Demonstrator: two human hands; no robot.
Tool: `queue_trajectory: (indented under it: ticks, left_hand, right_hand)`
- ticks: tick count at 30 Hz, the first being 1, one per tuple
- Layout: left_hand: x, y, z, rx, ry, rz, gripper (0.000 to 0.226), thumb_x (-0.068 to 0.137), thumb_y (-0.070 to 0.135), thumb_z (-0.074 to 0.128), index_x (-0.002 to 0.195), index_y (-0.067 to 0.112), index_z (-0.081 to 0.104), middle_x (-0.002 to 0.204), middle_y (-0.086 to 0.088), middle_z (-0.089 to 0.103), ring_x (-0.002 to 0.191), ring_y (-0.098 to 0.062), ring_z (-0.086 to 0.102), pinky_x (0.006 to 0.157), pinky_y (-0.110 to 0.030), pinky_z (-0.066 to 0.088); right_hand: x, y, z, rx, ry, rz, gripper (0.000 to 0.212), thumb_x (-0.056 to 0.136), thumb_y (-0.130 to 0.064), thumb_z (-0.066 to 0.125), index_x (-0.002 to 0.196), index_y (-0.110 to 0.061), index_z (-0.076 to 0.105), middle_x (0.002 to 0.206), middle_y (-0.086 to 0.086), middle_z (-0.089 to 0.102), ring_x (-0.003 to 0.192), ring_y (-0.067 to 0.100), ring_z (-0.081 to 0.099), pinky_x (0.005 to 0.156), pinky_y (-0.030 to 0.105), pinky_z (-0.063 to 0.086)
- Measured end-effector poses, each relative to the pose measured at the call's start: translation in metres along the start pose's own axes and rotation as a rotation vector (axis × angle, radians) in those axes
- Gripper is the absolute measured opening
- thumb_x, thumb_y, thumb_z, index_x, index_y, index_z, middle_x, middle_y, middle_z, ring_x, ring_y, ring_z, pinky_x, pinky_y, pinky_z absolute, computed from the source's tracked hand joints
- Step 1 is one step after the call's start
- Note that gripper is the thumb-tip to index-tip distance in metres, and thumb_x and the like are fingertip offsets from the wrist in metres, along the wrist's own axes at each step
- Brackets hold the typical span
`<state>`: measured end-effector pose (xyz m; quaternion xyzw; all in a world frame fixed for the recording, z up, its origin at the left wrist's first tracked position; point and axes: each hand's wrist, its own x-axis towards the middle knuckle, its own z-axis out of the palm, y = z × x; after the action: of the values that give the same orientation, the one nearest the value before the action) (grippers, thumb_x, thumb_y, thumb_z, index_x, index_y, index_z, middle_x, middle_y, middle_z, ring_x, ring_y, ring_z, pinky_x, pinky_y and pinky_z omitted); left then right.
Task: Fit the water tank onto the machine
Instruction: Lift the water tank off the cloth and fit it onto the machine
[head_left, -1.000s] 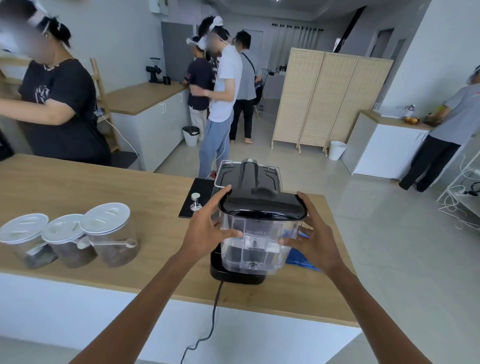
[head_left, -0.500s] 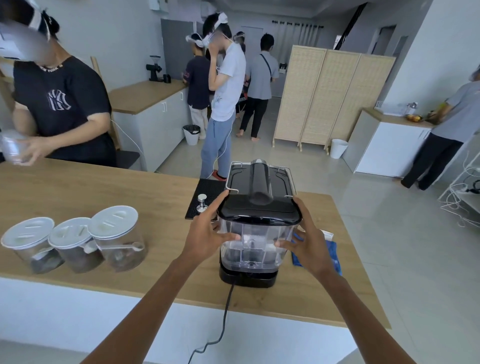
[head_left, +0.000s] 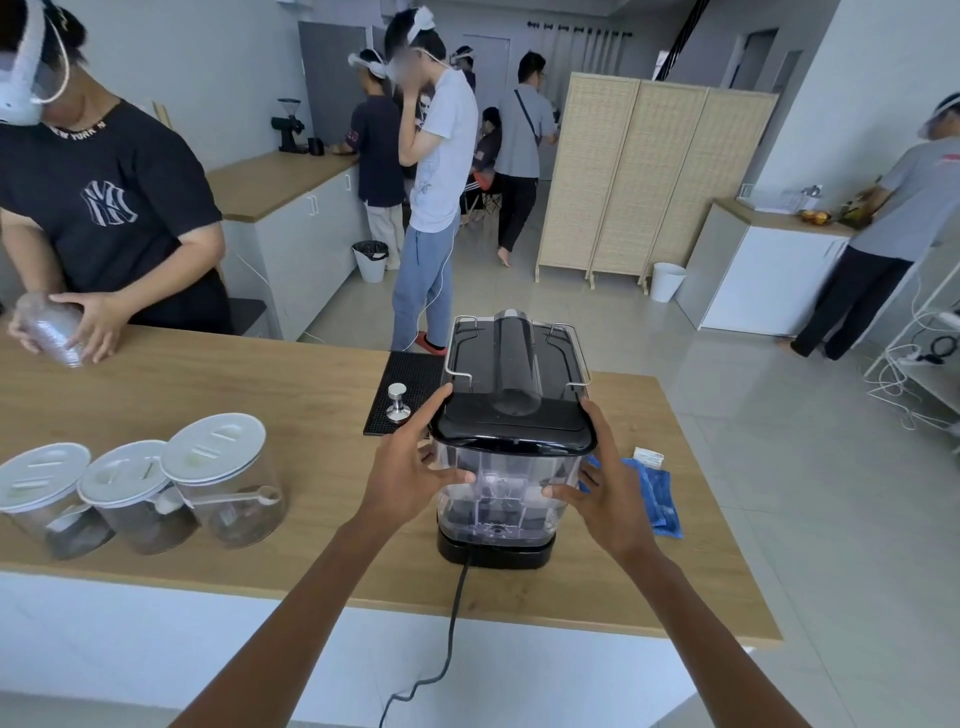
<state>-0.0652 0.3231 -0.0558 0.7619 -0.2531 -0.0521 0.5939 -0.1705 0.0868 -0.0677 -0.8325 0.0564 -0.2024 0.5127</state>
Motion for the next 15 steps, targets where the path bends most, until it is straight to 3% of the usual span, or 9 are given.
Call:
queue_trajectory:
  ticks: [6,12,15]
  left_hand:
    - [-0.001,-0.008,0.005,0.003,0.03,0.007,0.111,0.057,0.014,0.092,0.15,0.037,0.037,0.138,0.01,0.061,0.124,-0.011,0.058,0.099,-0.03,0.052]
    - [0.0,-0.011,0.009,0.004,0.059,0.013,0.109,0.06,0.008,0.092,0.15,0.036,0.038,0.137,0.006,0.063,0.122,-0.012,0.06,0.1,-0.033,0.053]
    - [-0.001,-0.012,0.01,-0.001,0.08,0.024,0.108,0.06,0.008,0.092,0.15,0.034,0.039,0.135,0.002,0.064,0.119,-0.012,0.063,0.096,-0.032,0.056]
  right_hand:
    - [-0.002,0.004,0.003,0.001,0.008,0.021,0.109,0.073,0.006,0.08,0.155,-0.034,0.021,0.132,-0.044,0.049,0.124,-0.009,0.051,0.093,0.014,0.05]
    - [-0.004,0.009,0.008,-0.045,0.041,0.034,0.108,0.076,0.001,0.079,0.156,-0.035,0.017,0.128,-0.048,0.049,0.121,-0.009,0.054,0.099,0.032,0.054]
    - [-0.005,0.008,0.009,-0.07,0.05,0.04,0.107,0.078,-0.003,0.078,0.156,-0.037,0.014,0.122,-0.054,0.047,0.114,-0.016,0.054,0.099,0.032,0.053]
